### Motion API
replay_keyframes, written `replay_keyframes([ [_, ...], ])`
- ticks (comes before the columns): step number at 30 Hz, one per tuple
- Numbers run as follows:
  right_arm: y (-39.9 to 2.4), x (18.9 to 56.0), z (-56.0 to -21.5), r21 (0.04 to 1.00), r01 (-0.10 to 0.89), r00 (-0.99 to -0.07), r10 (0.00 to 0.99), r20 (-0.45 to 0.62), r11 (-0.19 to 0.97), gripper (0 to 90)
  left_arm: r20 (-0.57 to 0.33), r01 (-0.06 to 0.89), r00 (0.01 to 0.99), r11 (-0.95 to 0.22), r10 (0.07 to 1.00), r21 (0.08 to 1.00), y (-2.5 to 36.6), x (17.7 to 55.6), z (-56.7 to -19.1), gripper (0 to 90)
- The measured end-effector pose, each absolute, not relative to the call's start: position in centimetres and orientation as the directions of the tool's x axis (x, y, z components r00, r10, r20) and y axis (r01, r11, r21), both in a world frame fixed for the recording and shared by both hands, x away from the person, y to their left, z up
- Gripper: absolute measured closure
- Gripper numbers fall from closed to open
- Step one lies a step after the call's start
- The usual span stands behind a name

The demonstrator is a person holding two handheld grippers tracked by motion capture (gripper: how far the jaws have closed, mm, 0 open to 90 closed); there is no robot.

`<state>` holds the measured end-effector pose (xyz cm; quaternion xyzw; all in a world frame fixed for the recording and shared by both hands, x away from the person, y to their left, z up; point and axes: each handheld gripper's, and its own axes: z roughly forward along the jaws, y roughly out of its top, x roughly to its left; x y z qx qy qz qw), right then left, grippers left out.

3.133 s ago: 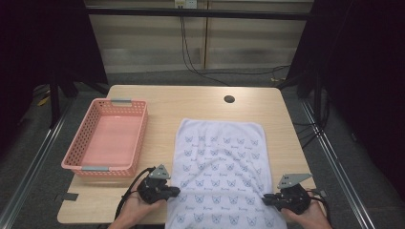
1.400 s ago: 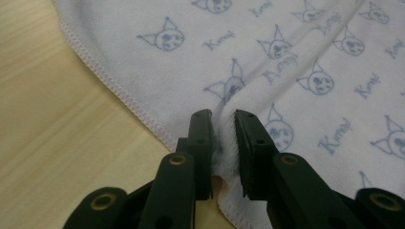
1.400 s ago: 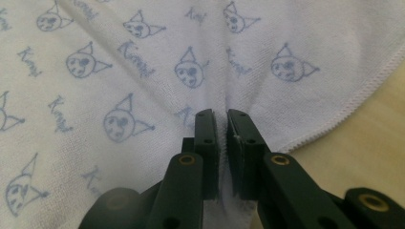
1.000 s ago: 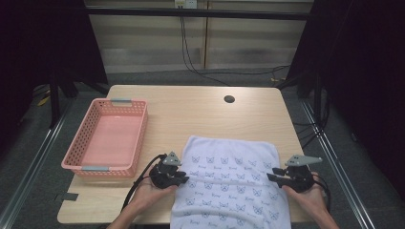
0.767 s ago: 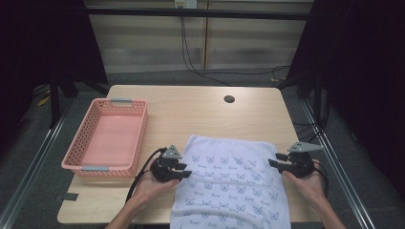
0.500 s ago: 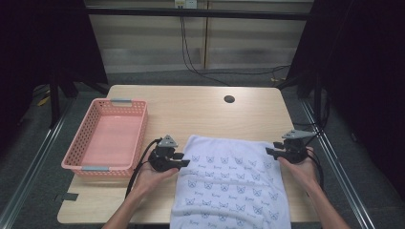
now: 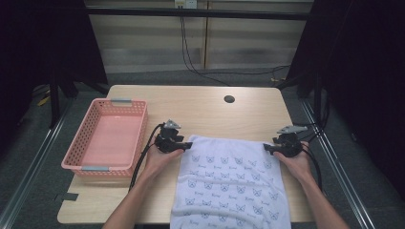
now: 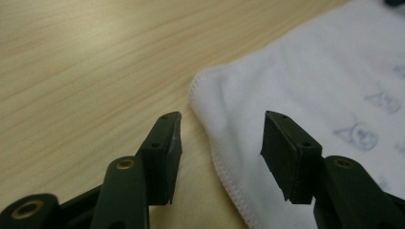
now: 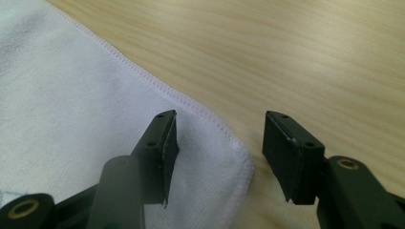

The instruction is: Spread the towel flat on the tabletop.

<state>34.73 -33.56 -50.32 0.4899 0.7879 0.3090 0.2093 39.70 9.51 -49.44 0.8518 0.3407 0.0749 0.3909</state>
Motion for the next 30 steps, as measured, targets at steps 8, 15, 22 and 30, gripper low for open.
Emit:
replay_keyframes([
  [8, -33.1, 34.3, -50.3, 0.697, 0.643, -0.47, 0.882, 0.034, 0.316, 77.4, -0.152, 0.545, 0.744, -0.459, 0.651, 0.702, 9.0, 40.3, -50.2, 43.6],
  [15, -33.1, 34.3, -50.3, 0.695, 0.643, -0.486, 0.873, 0.047, 0.321, 85.2, -0.147, 0.528, 0.754, -0.456, 0.641, 0.717, 8.2, 40.2, -50.5, 45.2],
  [22, -33.1, 34.4, -50.1, 0.692, 0.655, -0.479, 0.875, 0.068, 0.304, 85.9, -0.149, 0.505, 0.786, -0.484, 0.6, 0.714, 7.6, 39.9, -50.4, 86.0],
  [30, -34.4, 34.8, -47.8, 0.773, 0.603, -0.459, 0.878, 0.136, 0.196, 86.2, -0.212, 0.516, 0.766, -0.383, 0.607, 0.766, 9.7, 40.4, -48.7, 86.1],
])
